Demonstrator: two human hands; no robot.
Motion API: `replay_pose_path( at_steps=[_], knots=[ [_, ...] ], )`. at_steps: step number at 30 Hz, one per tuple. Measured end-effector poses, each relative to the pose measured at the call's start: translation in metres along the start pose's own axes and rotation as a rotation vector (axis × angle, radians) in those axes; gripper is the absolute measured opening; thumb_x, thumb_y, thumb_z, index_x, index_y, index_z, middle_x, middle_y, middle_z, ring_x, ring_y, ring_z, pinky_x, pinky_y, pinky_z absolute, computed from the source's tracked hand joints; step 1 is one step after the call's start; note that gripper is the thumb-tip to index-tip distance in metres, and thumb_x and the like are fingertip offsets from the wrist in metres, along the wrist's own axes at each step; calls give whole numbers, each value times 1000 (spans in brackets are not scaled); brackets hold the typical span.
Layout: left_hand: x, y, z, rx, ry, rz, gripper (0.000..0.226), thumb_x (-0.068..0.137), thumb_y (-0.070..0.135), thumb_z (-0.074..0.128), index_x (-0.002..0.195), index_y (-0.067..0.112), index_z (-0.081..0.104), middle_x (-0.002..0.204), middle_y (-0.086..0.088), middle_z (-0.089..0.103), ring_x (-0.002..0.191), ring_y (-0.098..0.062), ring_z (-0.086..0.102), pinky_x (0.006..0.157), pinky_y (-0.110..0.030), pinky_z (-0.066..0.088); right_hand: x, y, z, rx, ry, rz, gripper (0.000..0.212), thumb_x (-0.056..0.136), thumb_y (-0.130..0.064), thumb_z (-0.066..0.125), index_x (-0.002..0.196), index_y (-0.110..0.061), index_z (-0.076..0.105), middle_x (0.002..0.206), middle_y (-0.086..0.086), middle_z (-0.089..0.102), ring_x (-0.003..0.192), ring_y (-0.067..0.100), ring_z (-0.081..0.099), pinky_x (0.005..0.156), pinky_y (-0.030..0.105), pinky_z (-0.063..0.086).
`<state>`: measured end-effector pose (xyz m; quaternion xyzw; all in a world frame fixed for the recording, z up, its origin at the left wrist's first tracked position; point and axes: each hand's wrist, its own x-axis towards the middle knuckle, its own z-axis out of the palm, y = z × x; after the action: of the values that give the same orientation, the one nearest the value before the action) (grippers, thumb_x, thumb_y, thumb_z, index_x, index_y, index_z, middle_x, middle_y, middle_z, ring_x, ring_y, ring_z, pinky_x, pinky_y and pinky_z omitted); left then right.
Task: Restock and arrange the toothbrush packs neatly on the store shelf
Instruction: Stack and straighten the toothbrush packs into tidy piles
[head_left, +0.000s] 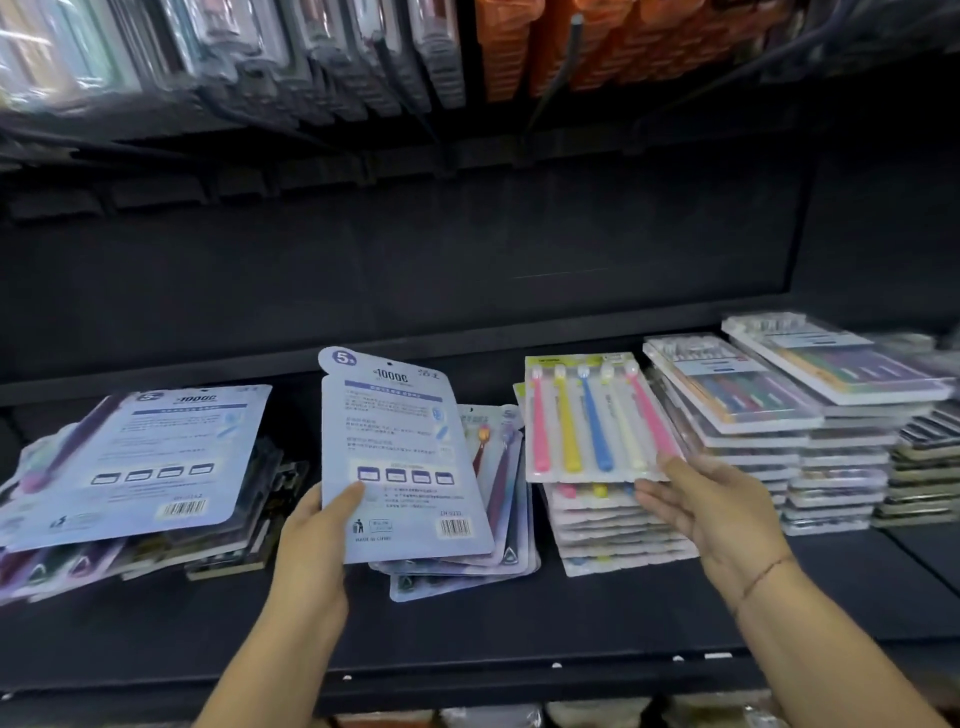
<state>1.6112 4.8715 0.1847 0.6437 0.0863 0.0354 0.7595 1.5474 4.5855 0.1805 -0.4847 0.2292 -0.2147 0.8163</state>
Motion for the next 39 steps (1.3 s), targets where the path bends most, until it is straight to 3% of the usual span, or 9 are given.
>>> replay_pose_path(
  at_steps=[6, 10, 13, 18, 20, 23, 31, 36, 39],
  knots=[
    [-35, 10, 26, -15, -2, 162, 17, 100, 14, 52, 105, 27, 63, 95, 6, 73, 88, -14, 69, 66, -29, 51, -37, 5, 5, -155, 52, -227, 46, 93, -8, 62, 129, -26, 41, 127, 1, 54, 118, 17, 56, 91, 26, 42],
    [-66, 9, 52, -10, -88, 176, 18, 101, 17, 49, 100, 30, 61, 84, 13, 73, 74, -6, 70, 53, -19, 52, -75, 35, 22, -885, -532, -516, 93, 81, -29, 77, 145, -52, 12, 151, -37, 10, 140, -15, 9, 111, 11, 17],
    [-84, 9, 70, -38, -203, 82, 16, 101, 24, 49, 104, 30, 63, 88, 10, 74, 78, -7, 71, 57, -20, 55, -67, 62, 40, -1131, -593, -660, 100, 84, -30, 75, 146, -54, 0, 156, -32, 1, 143, -11, -1, 121, 22, 14],
    [-77, 4, 73, 163, -227, 224, 66, 76, 83, 47, 125, 39, 58, 131, 21, 56, 120, -3, 53, 106, -36, 42, -58, 54, 54, -338, -309, -474, 34, 95, -11, 59, 110, -41, 61, 100, -32, 69, 99, -13, 61, 83, 9, 50],
    [-57, -2, 69, 256, -90, 178, 80, 74, 79, 54, 138, 32, 45, 145, 15, 38, 128, -9, 45, 110, -44, 38, -58, 46, 54, -70, -313, -285, 19, 96, -16, 56, 102, -30, 66, 92, -21, 74, 92, -5, 68, 78, 15, 53],
    [-34, -12, 68, 95, -225, -72, 46, 88, 51, 61, 125, 23, 60, 125, 1, 65, 111, -16, 64, 96, -40, 51, -61, 42, 49, 191, -391, -112, 29, 94, -22, 52, 118, -15, 66, 112, 8, 72, 104, 24, 69, 85, 39, 58],
    [-3, -8, 101, -22, -327, -46, 20, 95, 7, 59, 113, 10, 68, 101, -12, 75, 96, -29, 72, 91, -47, 55, -53, 35, 15, -15, -238, -7, 27, 95, -30, 54, 114, -15, 64, 81, 4, 74, 62, 14, 65, 59, 30, 46],
    [4, -5, 101, -7, -333, -34, 19, 98, 16, 57, 106, 8, 71, 97, -12, 75, 87, -25, 72, 78, -37, 57, -52, 35, 13, 51, -214, -2, 16, 93, -23, 56, 95, -9, 64, 73, 10, 73, 55, 14, 65, 50, 24, 50],
    [27, -13, 65, 105, -40, 60, 24, 100, 33, 53, 93, 21, 73, 94, 1, 74, 98, -23, 69, 87, -38, 54, -60, 42, 28, 88, -247, -10, 17, 92, -17, 56, 98, -4, 64, 74, 13, 73, 58, 19, 69, 51, 24, 56]
  ],
)
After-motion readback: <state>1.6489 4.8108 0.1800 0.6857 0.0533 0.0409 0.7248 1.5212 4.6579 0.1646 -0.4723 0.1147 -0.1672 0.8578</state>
